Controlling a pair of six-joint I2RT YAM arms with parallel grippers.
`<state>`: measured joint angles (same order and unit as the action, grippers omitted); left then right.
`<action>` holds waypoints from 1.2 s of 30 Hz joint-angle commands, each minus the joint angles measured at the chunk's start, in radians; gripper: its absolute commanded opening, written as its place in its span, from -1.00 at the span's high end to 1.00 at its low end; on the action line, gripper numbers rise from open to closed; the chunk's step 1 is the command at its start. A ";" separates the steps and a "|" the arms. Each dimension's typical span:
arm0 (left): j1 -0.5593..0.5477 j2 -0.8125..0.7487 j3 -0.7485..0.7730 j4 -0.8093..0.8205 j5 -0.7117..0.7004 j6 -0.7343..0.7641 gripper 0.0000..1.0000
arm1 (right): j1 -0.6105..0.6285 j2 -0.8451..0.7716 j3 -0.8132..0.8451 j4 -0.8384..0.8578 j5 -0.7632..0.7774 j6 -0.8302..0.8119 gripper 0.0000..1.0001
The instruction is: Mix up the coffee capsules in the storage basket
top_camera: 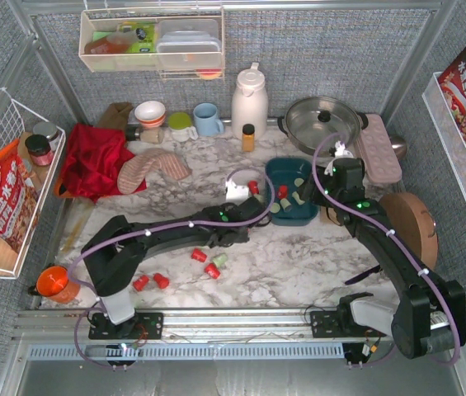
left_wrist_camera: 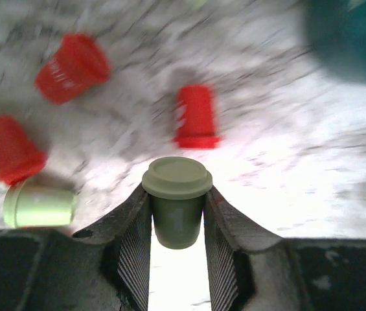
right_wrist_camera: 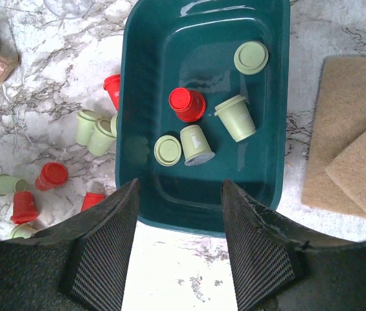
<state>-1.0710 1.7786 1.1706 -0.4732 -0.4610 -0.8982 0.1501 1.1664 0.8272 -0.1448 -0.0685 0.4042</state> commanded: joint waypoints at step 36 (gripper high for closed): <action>0.160 -0.018 0.190 0.424 0.126 0.355 -0.36 | 0.011 0.027 0.000 0.061 -0.037 -0.023 -0.13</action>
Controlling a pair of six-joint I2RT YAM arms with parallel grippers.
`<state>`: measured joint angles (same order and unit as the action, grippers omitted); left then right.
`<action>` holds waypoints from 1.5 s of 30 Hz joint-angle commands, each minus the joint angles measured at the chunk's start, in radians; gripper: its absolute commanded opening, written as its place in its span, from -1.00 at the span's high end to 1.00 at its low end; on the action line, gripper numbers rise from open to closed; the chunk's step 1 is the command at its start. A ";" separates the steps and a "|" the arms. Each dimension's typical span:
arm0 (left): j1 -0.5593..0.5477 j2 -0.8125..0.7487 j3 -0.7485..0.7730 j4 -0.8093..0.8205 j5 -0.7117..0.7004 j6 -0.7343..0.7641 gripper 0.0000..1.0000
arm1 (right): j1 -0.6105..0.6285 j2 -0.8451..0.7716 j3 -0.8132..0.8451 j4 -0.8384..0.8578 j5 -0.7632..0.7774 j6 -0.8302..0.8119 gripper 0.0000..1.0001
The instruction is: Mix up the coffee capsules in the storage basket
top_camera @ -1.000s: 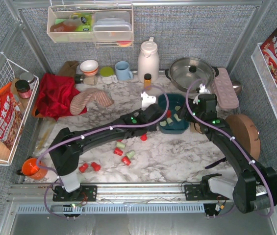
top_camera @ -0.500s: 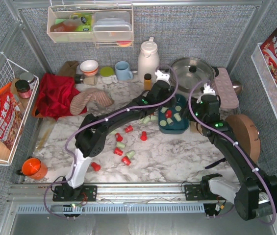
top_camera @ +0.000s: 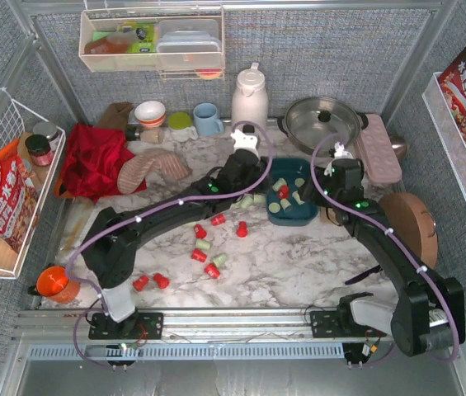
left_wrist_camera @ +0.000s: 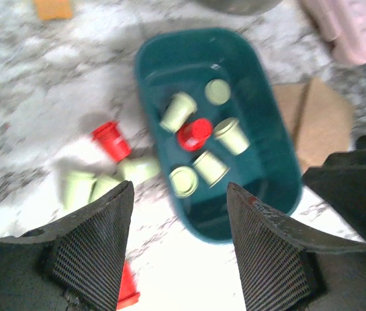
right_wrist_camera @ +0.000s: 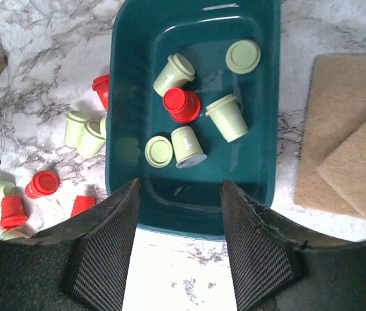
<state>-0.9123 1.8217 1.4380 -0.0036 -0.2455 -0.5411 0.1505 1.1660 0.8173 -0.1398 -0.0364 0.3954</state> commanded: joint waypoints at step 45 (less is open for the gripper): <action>0.000 -0.826 -0.955 0.059 -0.508 0.007 -0.51 | 0.625 0.645 0.401 -0.207 0.356 0.083 -0.05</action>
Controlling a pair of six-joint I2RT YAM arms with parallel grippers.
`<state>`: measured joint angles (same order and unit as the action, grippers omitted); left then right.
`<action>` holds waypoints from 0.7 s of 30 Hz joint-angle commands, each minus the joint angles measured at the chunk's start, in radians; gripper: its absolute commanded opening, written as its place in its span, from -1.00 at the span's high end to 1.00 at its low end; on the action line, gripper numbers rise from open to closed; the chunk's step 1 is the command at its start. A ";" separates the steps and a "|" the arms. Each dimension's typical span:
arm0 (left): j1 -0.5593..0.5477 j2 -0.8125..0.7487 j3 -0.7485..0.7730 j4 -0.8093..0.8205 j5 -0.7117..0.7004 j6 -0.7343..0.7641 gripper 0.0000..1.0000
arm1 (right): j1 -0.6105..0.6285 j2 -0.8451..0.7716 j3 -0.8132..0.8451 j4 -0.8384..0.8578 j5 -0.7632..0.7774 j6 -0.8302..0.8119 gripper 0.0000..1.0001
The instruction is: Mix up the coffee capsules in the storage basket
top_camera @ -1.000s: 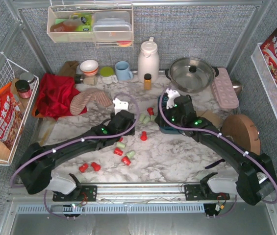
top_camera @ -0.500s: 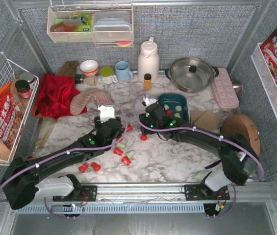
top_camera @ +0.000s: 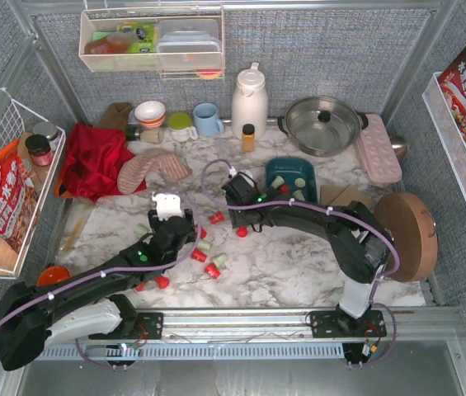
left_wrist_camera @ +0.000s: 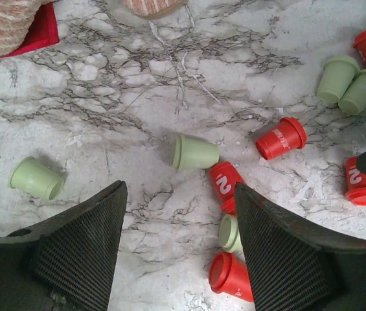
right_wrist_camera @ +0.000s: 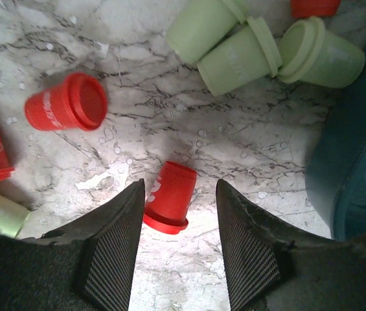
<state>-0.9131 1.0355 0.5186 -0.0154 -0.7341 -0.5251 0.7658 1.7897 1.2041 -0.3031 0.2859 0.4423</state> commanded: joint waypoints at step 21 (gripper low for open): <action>0.000 -0.155 -0.170 0.186 0.009 -0.061 -0.57 | 0.007 0.040 0.019 -0.006 -0.061 0.099 0.34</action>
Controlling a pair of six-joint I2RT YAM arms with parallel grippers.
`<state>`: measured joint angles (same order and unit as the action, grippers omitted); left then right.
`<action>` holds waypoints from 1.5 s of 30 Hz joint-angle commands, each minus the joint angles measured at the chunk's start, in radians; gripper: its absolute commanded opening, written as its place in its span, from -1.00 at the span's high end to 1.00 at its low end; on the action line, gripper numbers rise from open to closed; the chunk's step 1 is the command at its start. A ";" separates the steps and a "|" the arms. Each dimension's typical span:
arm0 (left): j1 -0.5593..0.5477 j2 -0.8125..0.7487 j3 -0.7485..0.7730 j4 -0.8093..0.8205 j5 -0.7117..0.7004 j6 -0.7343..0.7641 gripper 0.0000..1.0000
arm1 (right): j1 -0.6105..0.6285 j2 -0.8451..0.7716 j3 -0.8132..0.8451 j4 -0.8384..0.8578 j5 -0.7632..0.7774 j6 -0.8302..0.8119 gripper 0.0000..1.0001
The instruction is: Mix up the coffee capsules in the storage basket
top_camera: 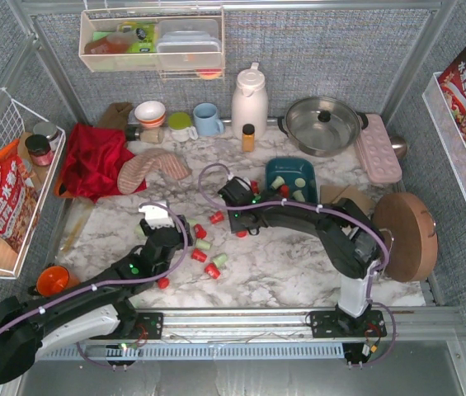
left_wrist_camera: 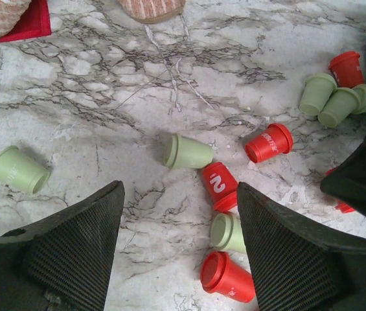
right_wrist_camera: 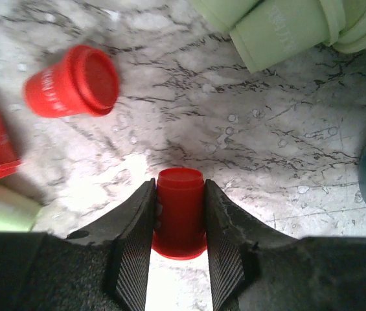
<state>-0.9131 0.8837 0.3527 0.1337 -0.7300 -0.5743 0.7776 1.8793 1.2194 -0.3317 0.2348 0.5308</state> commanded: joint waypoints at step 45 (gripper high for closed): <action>0.000 0.046 -0.026 0.103 -0.002 0.009 -0.62 | -0.091 -0.080 0.074 0.101 0.185 0.163 -0.20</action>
<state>-0.9131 0.9421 0.3347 0.2260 -0.7235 -0.5747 0.6830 1.7428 1.2774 -0.2844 0.3958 0.5465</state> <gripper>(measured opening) 0.812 0.598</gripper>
